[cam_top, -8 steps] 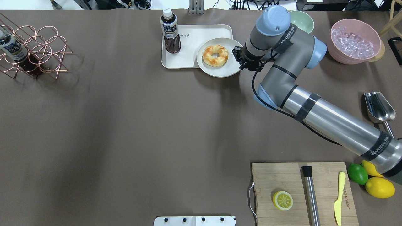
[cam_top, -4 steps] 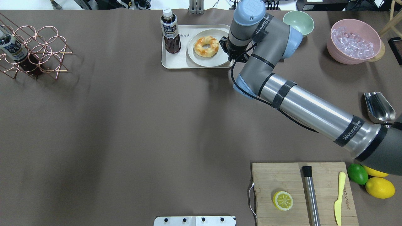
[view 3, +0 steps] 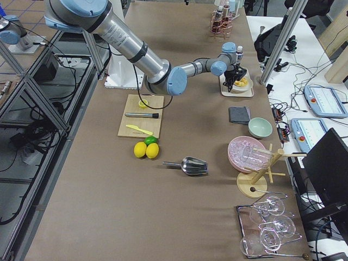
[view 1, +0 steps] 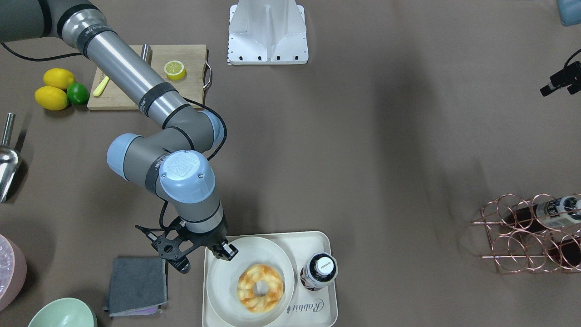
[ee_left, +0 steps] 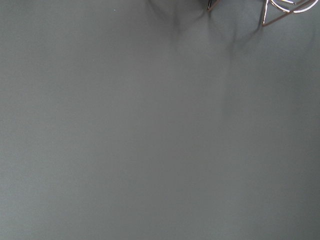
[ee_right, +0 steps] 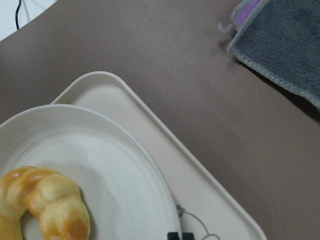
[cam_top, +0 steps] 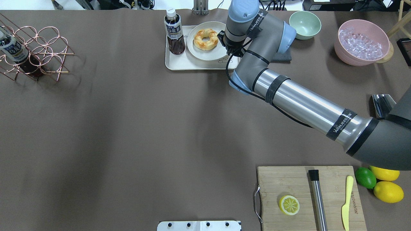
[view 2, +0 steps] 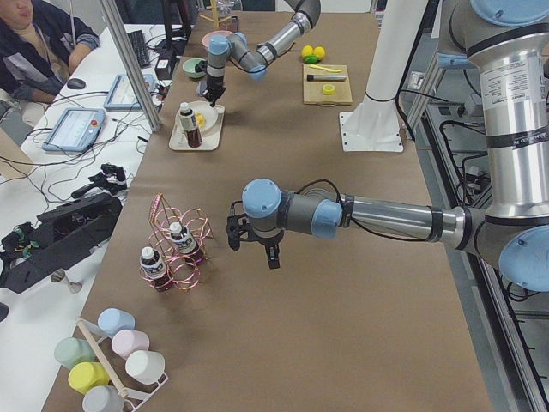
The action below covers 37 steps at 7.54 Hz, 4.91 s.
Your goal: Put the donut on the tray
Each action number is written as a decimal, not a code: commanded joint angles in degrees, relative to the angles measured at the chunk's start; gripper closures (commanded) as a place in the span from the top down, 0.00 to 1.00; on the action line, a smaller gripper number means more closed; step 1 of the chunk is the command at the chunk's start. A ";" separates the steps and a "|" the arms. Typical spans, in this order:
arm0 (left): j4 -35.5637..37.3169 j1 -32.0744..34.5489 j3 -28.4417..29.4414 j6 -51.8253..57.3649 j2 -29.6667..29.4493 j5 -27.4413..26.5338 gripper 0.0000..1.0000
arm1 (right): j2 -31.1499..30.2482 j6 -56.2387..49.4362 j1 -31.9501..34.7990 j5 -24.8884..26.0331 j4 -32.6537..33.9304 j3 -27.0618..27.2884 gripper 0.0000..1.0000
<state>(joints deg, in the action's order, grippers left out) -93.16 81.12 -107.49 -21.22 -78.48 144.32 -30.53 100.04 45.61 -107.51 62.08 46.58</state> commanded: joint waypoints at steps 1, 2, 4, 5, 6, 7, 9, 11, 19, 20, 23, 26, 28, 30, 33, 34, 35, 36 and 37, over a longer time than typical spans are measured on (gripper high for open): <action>0.00 0.00 0.00 -0.05 -0.09 0.26 0.98 | 0.38 -0.37 -0.17 1.07 -0.20 -0.18 1.00; 0.00 0.00 0.00 -0.05 -0.09 0.26 0.98 | -0.14 -0.29 -0.09 0.90 0.06 1.48 1.00; 0.00 0.00 0.00 0.03 0.08 0.26 0.98 | -7.13 -3.34 0.88 -0.32 5.73 13.10 1.00; 0.00 -0.09 0.00 0.04 0.17 0.35 0.98 | -10.66 -6.93 1.14 -1.63 10.47 19.10 1.00; 0.00 -0.35 0.00 0.04 0.35 0.43 0.98 | -12.61 -8.01 1.76 -2.78 14.87 23.68 1.00; 0.00 -0.44 0.09 0.04 0.35 0.43 0.98 | -16.28 -9.85 2.20 -3.57 19.01 30.26 1.00; 0.17 -0.44 0.44 0.04 0.35 0.52 0.98 | -28.73 -19.82 5.17 -7.42 24.22 46.15 1.00; 0.35 -0.53 0.61 0.04 0.35 0.52 0.98 | -41.58 -33.96 11.13 -11.73 24.23 54.90 1.00; 0.44 -1.58 0.53 0.04 0.52 0.52 0.98 | -69.38 -94.54 38.47 -21.86 24.32 56.52 1.00; 0.44 -1.84 0.61 -0.05 0.44 0.52 0.98 | -70.80 -96.77 40.07 -22.64 24.15 56.43 1.00; 0.44 -1.93 0.61 0.03 0.61 0.52 0.98 | -72.22 -97.32 40.87 -22.13 24.05 56.60 1.00; 0.18 -2.46 1.31 0.04 0.70 0.52 0.98 | -72.31 -97.05 41.05 -22.04 23.62 55.55 1.00; 0.09 -3.25 1.41 0.04 0.70 0.52 0.98 | -72.49 -96.79 41.84 -22.48 23.44 55.46 1.00; 0.09 -3.25 1.41 0.04 0.70 0.52 0.98 | -73.01 -97.14 43.77 -21.70 23.35 55.46 1.00; 0.17 -3.25 1.41 0.04 0.52 0.52 0.98 | -72.92 -97.23 44.12 -16.86 23.35 55.64 1.00; 0.17 -3.25 1.41 0.04 0.44 0.52 0.98 | -72.92 -97.23 44.12 -16.85 23.35 55.64 1.00; 0.17 -3.25 1.41 0.04 0.44 0.52 0.98 | -73.01 -97.23 44.12 -17.20 23.35 55.64 1.00; 0.17 -3.25 1.41 0.04 0.61 0.52 0.98 | -73.10 -97.23 44.12 -17.29 23.35 55.64 1.00; 0.17 -3.25 1.41 0.04 0.61 0.52 0.98 | -73.01 -97.23 44.12 -17.38 23.35 55.90 1.00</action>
<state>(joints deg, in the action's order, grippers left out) -92.99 77.87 -106.08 -21.18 -77.96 144.84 -103.55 2.81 89.73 -124.74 85.43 102.23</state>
